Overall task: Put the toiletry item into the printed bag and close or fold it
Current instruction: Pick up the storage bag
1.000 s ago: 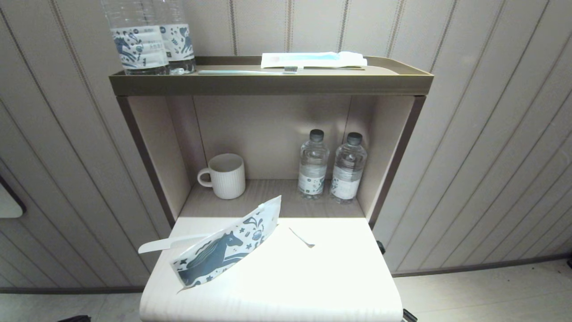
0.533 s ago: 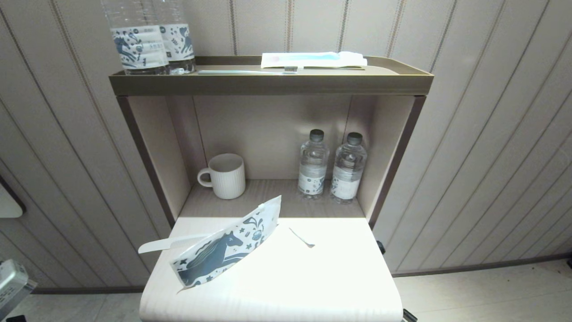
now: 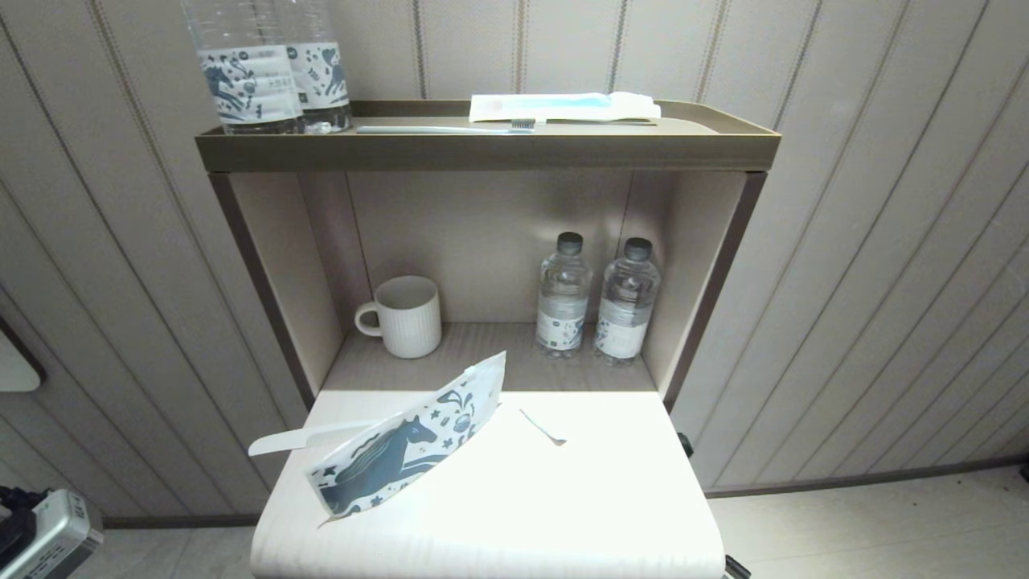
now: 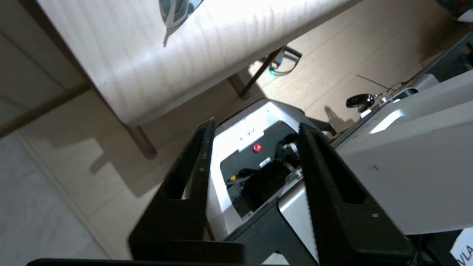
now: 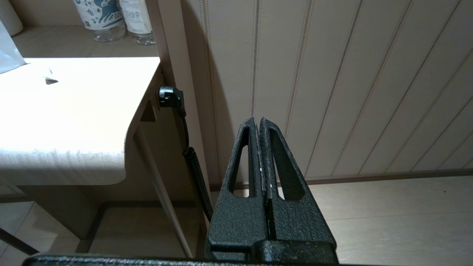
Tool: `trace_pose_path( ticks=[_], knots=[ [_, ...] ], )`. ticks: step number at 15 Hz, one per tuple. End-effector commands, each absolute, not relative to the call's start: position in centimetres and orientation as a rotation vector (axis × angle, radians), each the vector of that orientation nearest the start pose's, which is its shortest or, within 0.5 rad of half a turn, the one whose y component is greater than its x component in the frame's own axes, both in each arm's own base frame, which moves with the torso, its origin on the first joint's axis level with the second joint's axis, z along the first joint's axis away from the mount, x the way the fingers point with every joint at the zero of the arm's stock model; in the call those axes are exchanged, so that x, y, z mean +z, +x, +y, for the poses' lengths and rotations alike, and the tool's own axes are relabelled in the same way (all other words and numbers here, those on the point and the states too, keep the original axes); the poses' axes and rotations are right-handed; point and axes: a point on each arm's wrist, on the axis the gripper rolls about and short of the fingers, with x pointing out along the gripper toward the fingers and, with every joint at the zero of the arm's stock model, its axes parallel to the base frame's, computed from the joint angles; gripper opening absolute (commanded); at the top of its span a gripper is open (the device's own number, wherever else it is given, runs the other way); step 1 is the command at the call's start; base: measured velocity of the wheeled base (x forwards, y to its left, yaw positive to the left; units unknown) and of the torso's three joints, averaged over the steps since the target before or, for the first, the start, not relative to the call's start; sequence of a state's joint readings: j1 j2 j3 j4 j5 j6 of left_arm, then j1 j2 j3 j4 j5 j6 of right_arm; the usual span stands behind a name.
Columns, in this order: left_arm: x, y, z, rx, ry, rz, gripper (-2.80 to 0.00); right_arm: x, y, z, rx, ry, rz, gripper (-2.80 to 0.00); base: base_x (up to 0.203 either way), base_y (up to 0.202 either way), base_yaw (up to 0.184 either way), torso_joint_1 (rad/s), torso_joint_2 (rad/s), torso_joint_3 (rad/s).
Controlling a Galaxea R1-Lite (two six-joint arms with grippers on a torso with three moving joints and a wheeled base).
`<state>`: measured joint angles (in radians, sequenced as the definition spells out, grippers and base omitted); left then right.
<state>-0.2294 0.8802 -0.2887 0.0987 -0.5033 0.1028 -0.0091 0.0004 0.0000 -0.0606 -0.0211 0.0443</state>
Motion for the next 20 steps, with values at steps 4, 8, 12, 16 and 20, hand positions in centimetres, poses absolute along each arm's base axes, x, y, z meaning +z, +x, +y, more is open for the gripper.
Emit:
trace_pose_path(
  ticks=[4, 8, 12, 16, 20],
  knots=[
    [13.1, 7.5, -2.9, -0.762, 0.025, 0.588, 0.0, 8.2, -2.3, 0.0, -0.029, 0.045, -0.062, -2.8, 0.0, 0.0, 0.0, 0.0, 0.0, 0.0],
    [12.6, 10.7, -3.8, -0.806, 0.107, 0.58, 0.0, 8.2, -2.3, 0.0, -0.029, 0.045, -0.062, -2.8, 0.0, 0.0, 0.0, 0.0, 0.0, 0.0],
    [12.6, 13.0, -5.2, -0.862, 0.141, 0.509, 0.0, 8.2, -2.3, 0.0, -0.026, 0.045, -0.062, -2.8, 0.0, 0.0, 0.0, 0.0, 0.0, 0.0],
    [12.0, 15.0, -6.4, -0.895, 0.15, 0.519, 0.0, 8.2, -2.3, 0.0, -0.029, 0.045, -0.062, -2.8, 0.0, 0.0, 0.0, 0.0, 0.0, 0.0],
    [11.1, 17.3, -7.4, -0.904, 0.158, 0.468, 0.0, 8.2, -2.3, 0.0, -0.029, 0.045, -0.062, -2.8, 0.0, 0.0, 0.0, 0.0, 0.0, 0.0]
  ],
)
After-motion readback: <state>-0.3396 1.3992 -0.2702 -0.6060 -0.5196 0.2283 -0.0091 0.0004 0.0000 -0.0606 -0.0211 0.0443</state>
